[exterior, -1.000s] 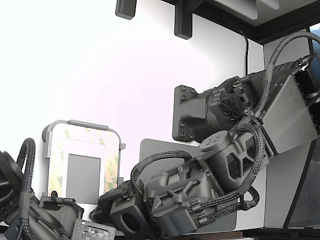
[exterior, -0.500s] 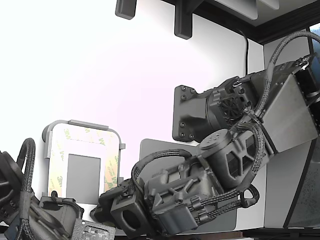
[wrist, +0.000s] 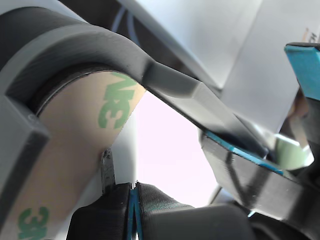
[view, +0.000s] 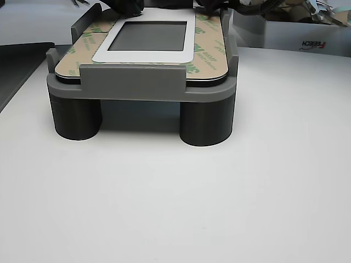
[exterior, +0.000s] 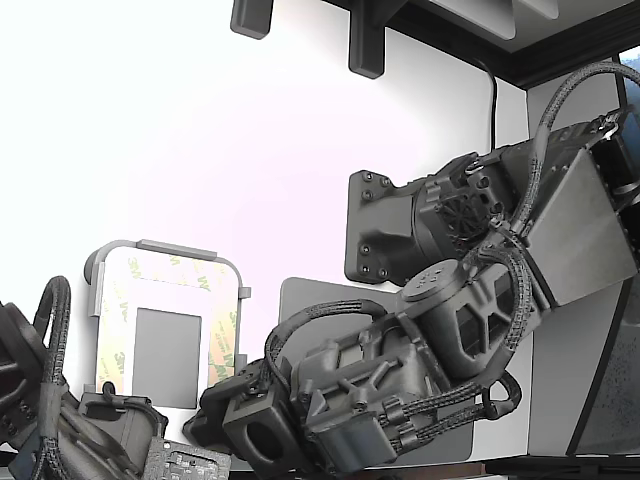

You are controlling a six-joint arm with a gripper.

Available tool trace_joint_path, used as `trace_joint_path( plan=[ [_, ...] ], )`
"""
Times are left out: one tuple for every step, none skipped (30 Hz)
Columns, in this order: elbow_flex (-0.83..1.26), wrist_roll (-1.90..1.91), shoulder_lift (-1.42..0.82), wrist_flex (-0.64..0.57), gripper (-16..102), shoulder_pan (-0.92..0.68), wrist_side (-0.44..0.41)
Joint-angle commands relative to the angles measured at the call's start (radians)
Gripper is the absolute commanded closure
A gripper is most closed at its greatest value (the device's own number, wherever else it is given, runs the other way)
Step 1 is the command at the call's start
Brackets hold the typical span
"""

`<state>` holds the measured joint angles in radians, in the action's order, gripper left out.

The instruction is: Peel off protective film from adhesive tape.

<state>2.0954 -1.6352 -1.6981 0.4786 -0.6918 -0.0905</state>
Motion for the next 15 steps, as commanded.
trace_joint_path(
  plan=[
    [-0.043, -0.017, -0.008, 0.002, 97, 0.012, 0.0],
    [-0.044, -0.023, -0.003, 0.0, 97, 0.015, 0.003],
    [-0.041, -0.026, -0.002, -0.006, 97, 0.018, 0.006],
    [-0.037, -0.028, -0.002, -0.014, 97, 0.02, 0.009],
    [-0.032, -0.029, -0.002, -0.02, 97, 0.021, 0.011],
    [-0.029, -0.031, -0.002, -0.023, 97, 0.023, 0.011],
    [-0.025, -0.031, -0.002, -0.028, 97, 0.023, 0.012],
    [-0.021, -0.032, -0.003, -0.029, 97, 0.025, 0.012],
    [-0.018, -0.032, -0.005, -0.031, 97, 0.025, 0.012],
    [-0.015, -0.032, -0.006, -0.031, 97, 0.025, 0.012],
    [-0.009, -0.032, -0.011, -0.034, 97, 0.025, 0.012],
    [-0.008, -0.031, -0.014, -0.034, 97, 0.025, 0.012],
    [-0.005, -0.029, -0.015, -0.034, 97, 0.025, 0.012],
    [-0.003, -0.026, -0.018, -0.032, 97, 0.023, 0.012],
    [-0.002, -0.025, -0.021, -0.032, 97, 0.021, 0.011]
  ],
)
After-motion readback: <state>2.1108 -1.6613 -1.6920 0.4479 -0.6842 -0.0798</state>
